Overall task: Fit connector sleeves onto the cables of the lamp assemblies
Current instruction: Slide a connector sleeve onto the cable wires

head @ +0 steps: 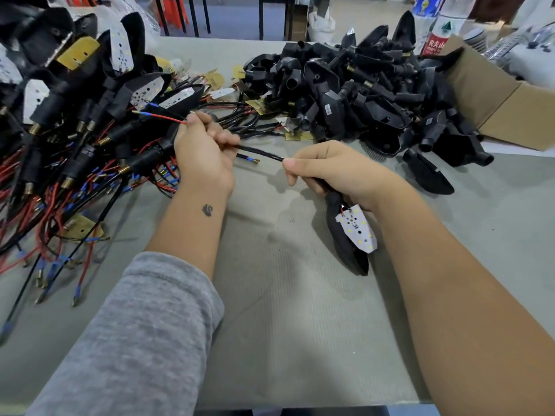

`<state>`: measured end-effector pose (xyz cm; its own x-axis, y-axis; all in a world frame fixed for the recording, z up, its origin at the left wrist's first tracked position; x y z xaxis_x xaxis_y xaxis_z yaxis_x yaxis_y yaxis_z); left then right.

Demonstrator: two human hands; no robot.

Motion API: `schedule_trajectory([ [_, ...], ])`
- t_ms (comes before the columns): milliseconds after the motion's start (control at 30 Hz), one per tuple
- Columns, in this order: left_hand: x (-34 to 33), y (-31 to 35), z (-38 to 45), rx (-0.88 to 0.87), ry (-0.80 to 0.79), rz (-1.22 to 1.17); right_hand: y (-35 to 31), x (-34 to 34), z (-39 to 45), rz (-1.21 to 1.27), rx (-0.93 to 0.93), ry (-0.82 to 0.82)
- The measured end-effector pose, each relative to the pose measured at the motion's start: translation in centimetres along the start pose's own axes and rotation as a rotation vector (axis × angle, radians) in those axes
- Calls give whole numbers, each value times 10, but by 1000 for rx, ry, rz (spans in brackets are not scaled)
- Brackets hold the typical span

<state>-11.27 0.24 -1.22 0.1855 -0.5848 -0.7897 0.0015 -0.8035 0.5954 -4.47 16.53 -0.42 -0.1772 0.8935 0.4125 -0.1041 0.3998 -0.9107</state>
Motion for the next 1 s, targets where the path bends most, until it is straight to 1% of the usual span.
schedule_trajectory([
  [100,1,0,4,35,33,149,0,0,-3,-30,-26,-87],
  [167,0,-1,4,43,39,233,0,-4,-4,15,-47,-177],
  [267,-3,-3,4,39,5,316,1,-14,-8,123,-103,-346],
  [333,-6,-5,2,18,-38,407,2,-18,-11,154,-135,-405],
  [367,-8,-6,1,-2,-55,453,2,-18,-10,160,-149,-385],
  [400,-9,-8,-1,-31,-73,497,2,-17,-8,171,-160,-328],
  [433,-11,-10,-4,-59,-97,538,3,-15,-5,185,-160,-239],
  [533,-19,-20,-17,-108,-207,688,2,-6,5,228,-107,105],
  [567,-22,-24,-21,-128,-247,758,3,-2,6,252,-97,198],
  [633,-28,-31,-30,-155,-334,864,4,2,9,306,-73,323],
  [700,-31,-37,-35,-139,-395,883,5,7,9,315,-32,408],
  [767,-31,-40,-37,-106,-416,873,6,12,7,305,2,474],
  [900,-29,-43,-36,-63,-444,895,8,20,5,362,21,531],
  [1000,-29,-48,-35,-80,-471,966,9,24,4,321,31,556],
])
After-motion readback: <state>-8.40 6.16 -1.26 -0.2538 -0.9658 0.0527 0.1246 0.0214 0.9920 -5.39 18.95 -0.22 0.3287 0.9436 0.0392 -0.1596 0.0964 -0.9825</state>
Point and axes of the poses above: each hand's wrist, its own z-axis towards the middle knuckle, its own x-axis out of the back of the hand, y = z × x, the point moved 6 cm from there along z, towards the middle knuckle, and after that the axes turned 2 degrees about y, right-handed, at the moved point
